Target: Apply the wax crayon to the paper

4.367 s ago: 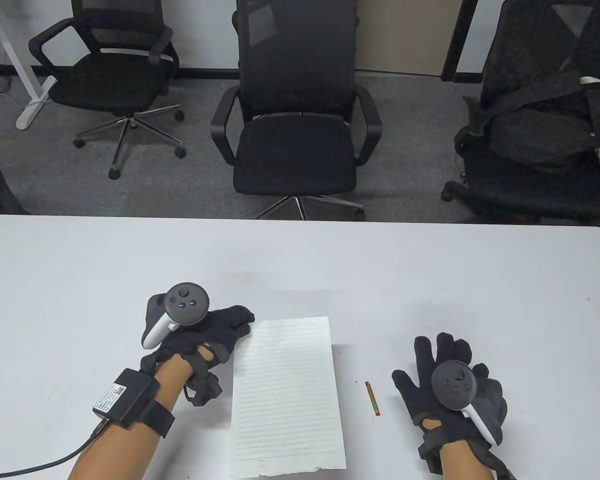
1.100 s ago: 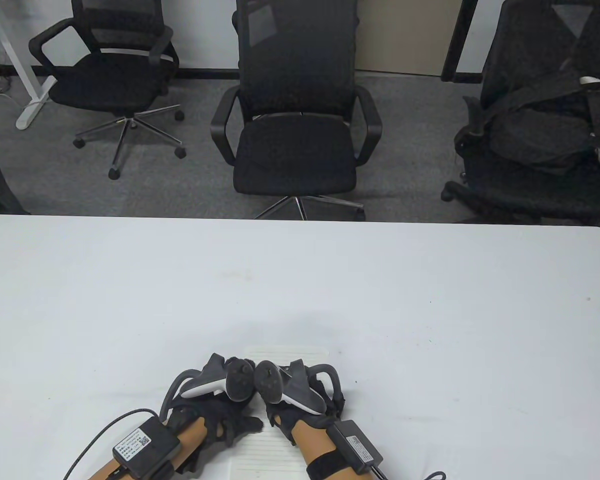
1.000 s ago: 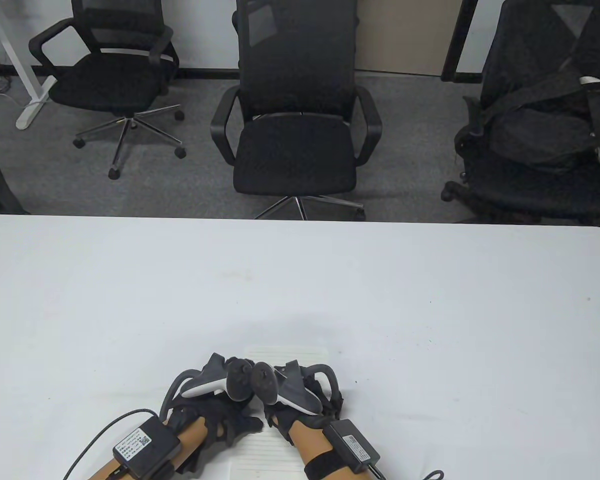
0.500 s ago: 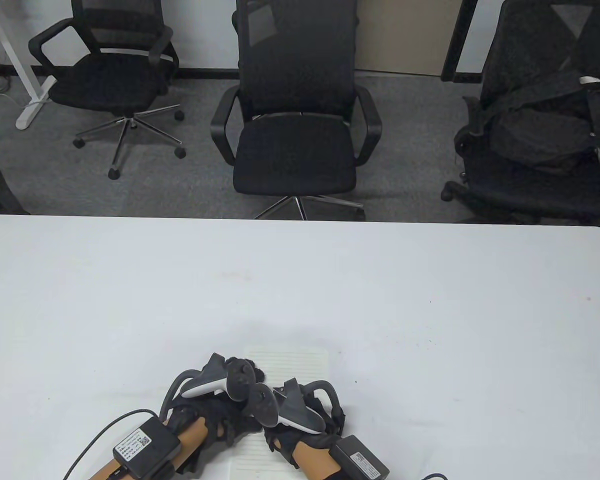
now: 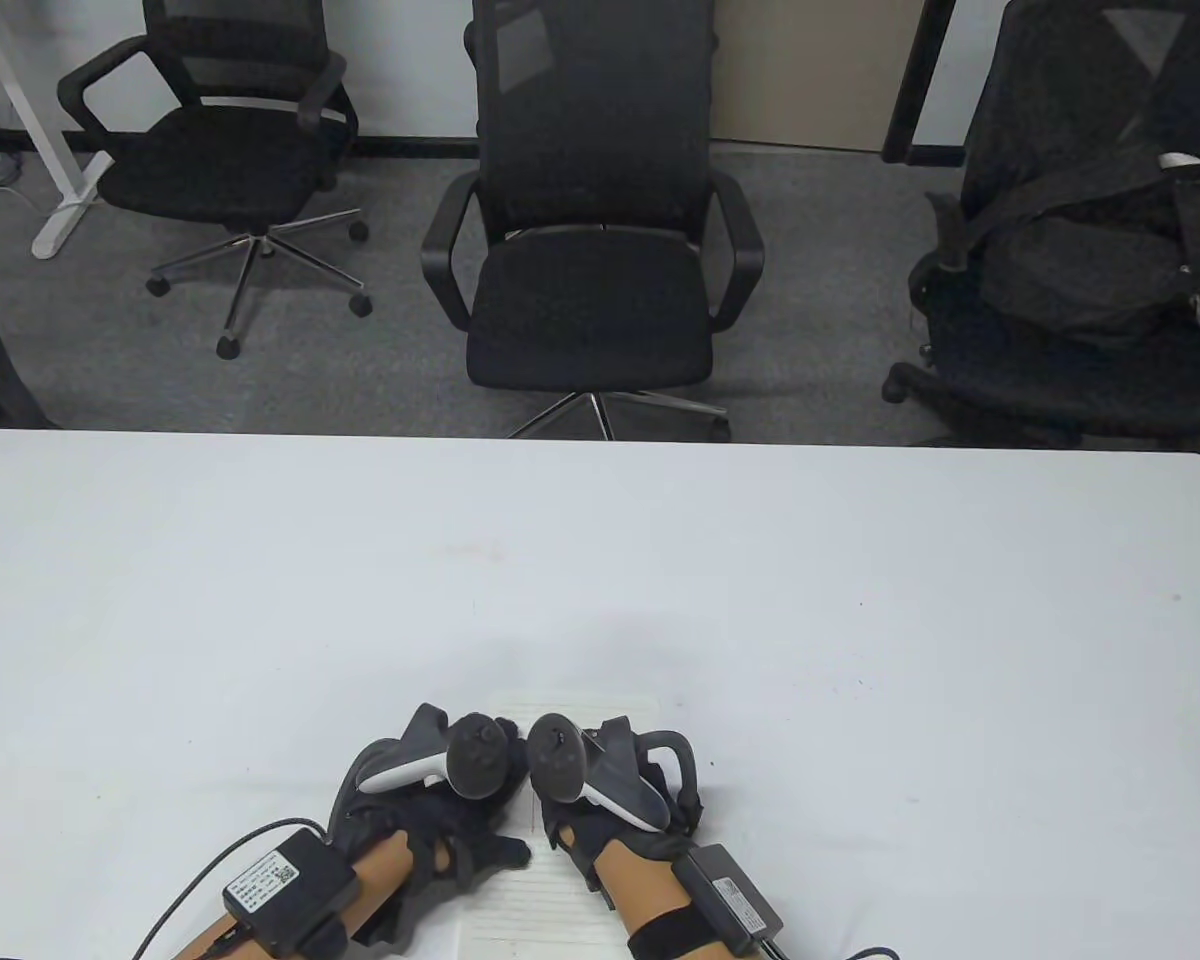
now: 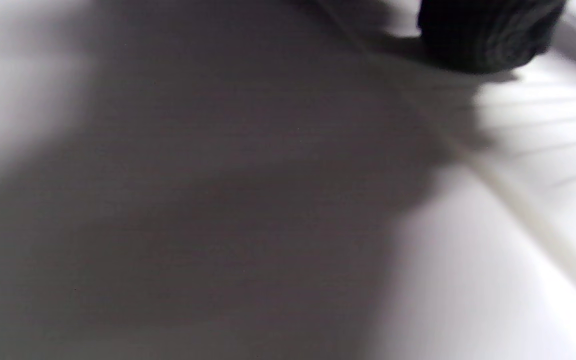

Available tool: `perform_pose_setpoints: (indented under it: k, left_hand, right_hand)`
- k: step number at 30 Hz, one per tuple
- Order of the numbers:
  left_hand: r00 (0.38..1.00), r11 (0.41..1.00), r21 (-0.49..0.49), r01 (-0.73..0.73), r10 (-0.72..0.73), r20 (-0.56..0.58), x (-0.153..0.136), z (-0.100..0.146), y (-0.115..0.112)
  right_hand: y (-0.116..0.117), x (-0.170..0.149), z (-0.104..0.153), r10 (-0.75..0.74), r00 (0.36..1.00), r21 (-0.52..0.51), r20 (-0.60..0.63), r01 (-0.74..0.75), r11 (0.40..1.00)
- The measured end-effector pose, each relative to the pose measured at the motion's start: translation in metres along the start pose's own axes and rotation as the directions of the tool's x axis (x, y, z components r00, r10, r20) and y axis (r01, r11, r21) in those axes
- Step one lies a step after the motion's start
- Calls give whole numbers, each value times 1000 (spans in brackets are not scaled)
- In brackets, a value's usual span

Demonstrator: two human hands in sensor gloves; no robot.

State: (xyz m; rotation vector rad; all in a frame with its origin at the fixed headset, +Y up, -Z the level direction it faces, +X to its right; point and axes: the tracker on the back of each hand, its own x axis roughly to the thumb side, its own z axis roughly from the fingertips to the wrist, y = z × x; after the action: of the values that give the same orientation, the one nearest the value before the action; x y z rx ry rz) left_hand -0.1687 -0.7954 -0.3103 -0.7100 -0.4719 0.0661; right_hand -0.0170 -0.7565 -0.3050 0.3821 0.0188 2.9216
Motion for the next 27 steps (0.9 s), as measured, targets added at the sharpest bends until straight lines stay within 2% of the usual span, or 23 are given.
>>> perform_pose_setpoints:
  k: [6, 14, 27]
  left_hand:
    - [1000, 1000, -26, -16, 15, -22, 0, 0, -1]
    - [1000, 999, -29, -14, 14, -29, 0, 0, -1]
    - [1000, 999, -31, -10, 9, -30, 0, 0, -1]
  right_hand:
    - [11, 9, -3, 43, 999, 28, 22, -43, 999]
    - [11, 9, -2, 74, 997, 21, 17, -75, 997]
    - [-2, -41, 16, 95, 991, 45, -94, -91, 995]
